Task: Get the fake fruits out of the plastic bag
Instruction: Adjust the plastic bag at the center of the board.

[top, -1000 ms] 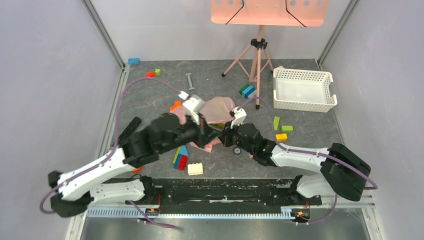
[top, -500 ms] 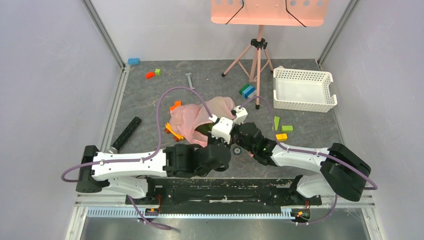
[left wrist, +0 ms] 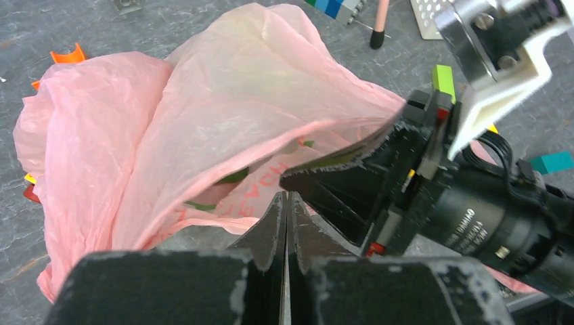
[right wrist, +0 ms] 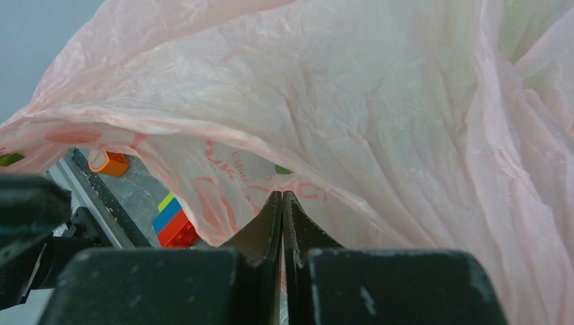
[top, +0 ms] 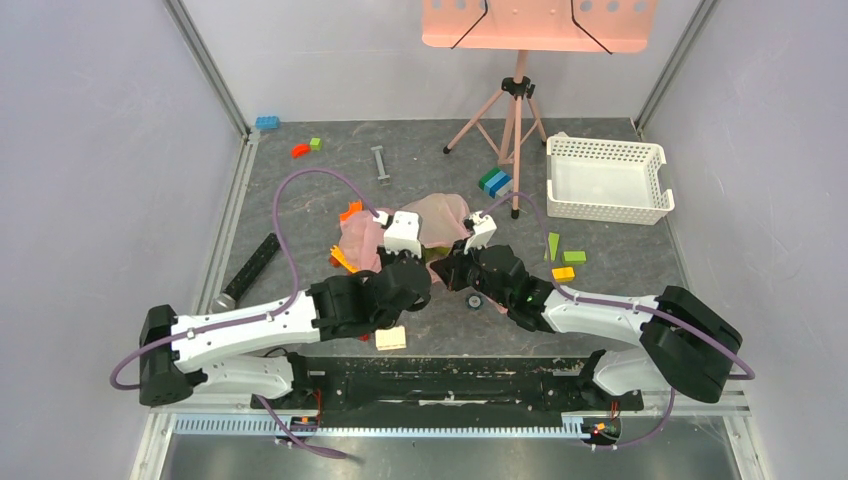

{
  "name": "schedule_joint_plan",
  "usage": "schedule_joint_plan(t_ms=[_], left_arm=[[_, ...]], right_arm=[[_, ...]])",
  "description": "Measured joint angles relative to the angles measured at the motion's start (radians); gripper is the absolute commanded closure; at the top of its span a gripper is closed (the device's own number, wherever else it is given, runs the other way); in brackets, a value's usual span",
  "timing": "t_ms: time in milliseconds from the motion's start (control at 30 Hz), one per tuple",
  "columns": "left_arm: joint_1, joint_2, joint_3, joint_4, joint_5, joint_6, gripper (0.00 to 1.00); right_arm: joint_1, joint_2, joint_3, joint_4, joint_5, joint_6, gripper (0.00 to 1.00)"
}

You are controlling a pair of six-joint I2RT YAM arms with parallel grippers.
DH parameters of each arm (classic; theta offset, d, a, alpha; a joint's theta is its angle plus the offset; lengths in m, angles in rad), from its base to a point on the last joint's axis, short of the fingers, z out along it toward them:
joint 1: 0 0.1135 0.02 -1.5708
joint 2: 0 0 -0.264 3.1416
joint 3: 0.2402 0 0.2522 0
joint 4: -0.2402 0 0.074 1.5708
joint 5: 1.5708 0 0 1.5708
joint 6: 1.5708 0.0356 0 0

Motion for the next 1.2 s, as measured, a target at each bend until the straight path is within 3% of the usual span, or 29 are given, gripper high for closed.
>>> schedule_joint_plan(t_ms=[300, 1200], left_arm=[[0.106, 0.008, -0.046, 0.101, 0.045, 0.033, 0.98], [0.254, 0.298, -0.076, 0.345, 0.058, 0.132, 0.98]], right_arm=[[0.0, 0.0, 0.0, 0.0, 0.001, 0.0, 1.0], [-0.016, 0.155, 0.13, -0.058, 0.133, -0.019, 1.0]])
